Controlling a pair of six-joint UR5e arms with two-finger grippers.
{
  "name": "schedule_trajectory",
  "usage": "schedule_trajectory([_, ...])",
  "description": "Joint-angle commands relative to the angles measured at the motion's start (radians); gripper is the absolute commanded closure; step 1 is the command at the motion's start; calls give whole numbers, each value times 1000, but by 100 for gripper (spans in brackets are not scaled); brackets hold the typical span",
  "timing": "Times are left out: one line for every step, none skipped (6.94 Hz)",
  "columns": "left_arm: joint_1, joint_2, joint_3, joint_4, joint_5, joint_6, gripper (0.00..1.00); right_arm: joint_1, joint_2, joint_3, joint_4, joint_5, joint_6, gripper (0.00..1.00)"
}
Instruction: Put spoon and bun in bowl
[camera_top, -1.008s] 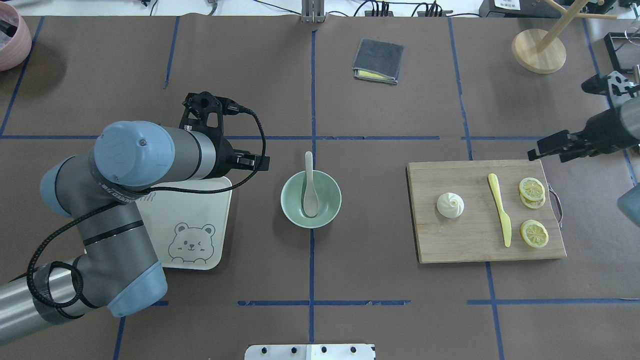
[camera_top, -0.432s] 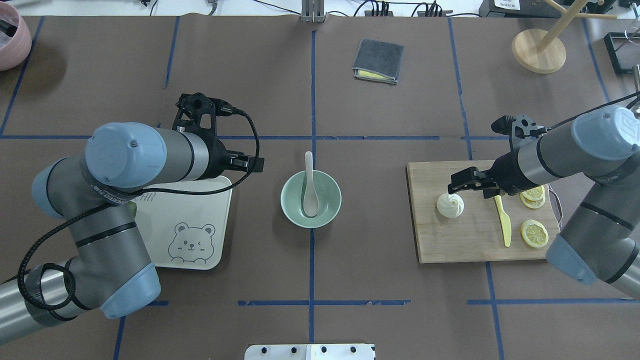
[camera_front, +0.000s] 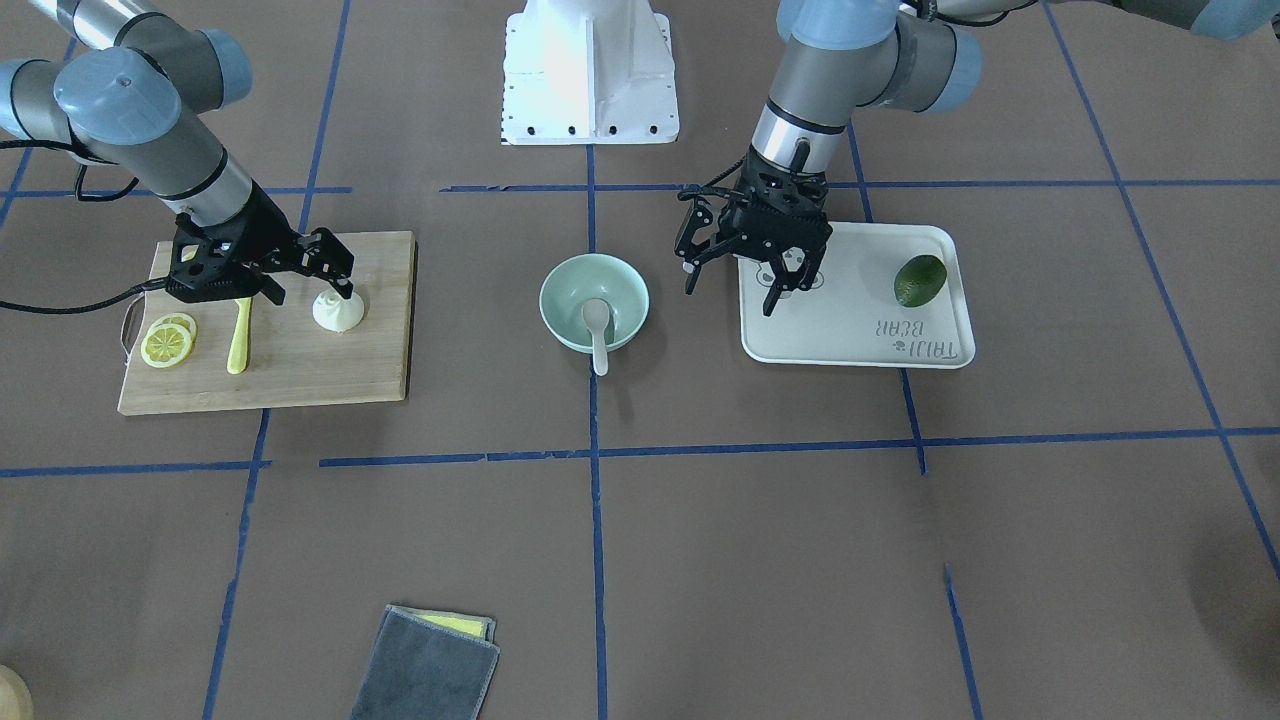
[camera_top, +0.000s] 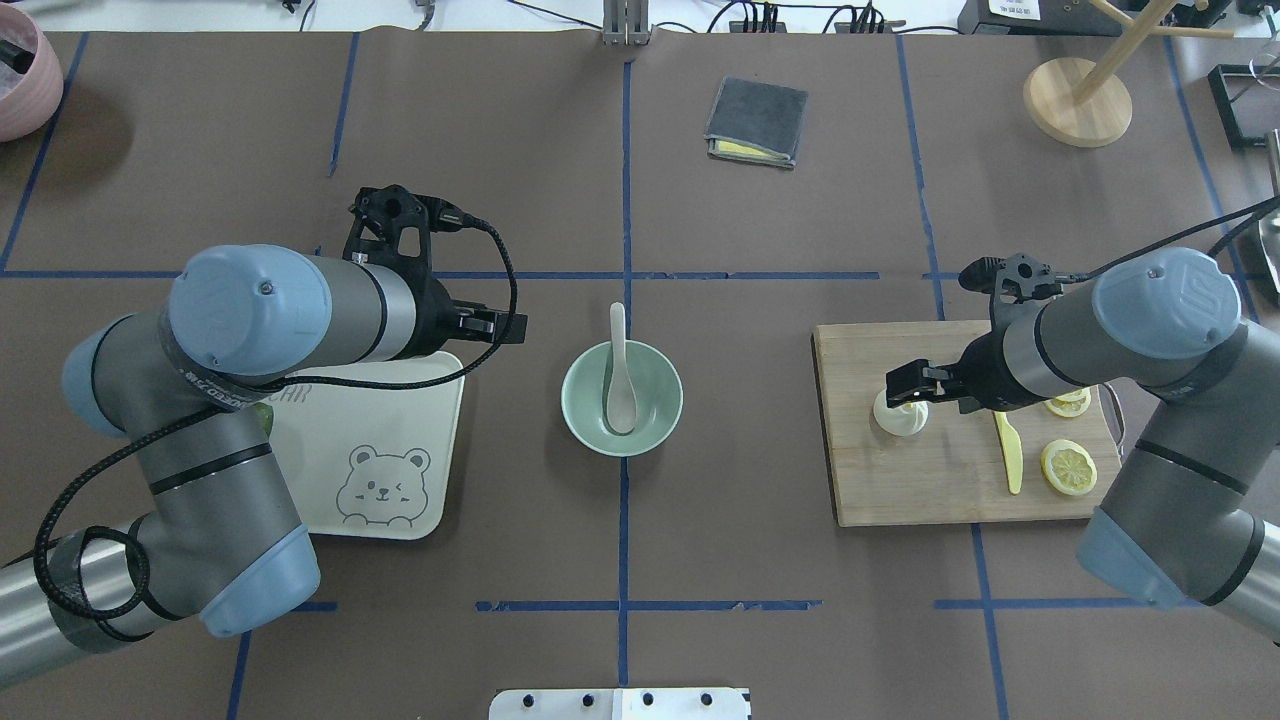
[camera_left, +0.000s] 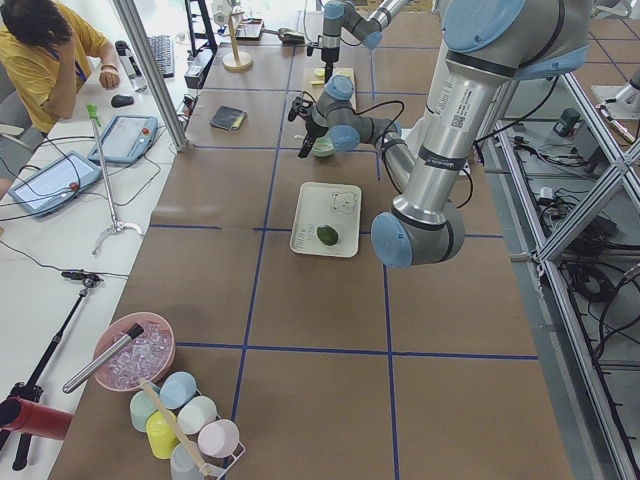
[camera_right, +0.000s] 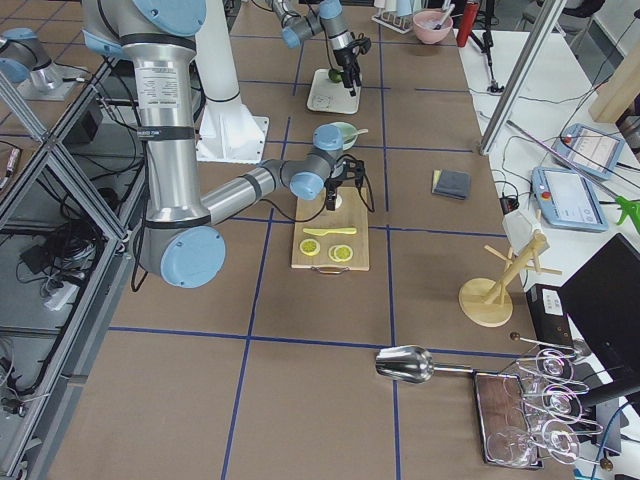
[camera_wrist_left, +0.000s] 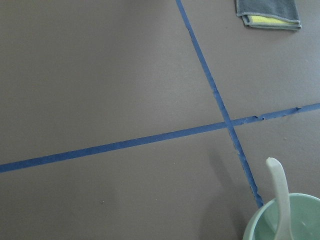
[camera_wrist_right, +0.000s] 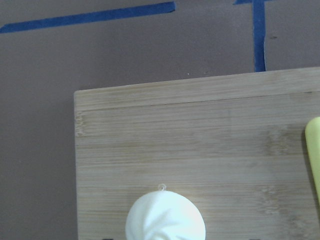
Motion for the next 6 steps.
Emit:
schedule_trajectory([0,0,-2,0,1,-1,3,-34,19,-3,-48,-29,0,7])
schedule_trajectory([0,0,-2,0,1,-1,2,-54,21,-6,-56,-62,0,7])
schedule_trajectory([0,0,-4,0,1,-1,2,-67,22,-6,-69,-80,0,7])
schedule_trajectory([0,0,-2,0,1,-1,2,-69,22,-8,-70,-85,-4,7])
schedule_trajectory([0,0,-2,0,1,-1,2,-78,31,-9,-71,-115,-4,8])
schedule_trajectory([0,8,-4,0,3,-1,2,-78,46,-11,-98,-123,-4,10])
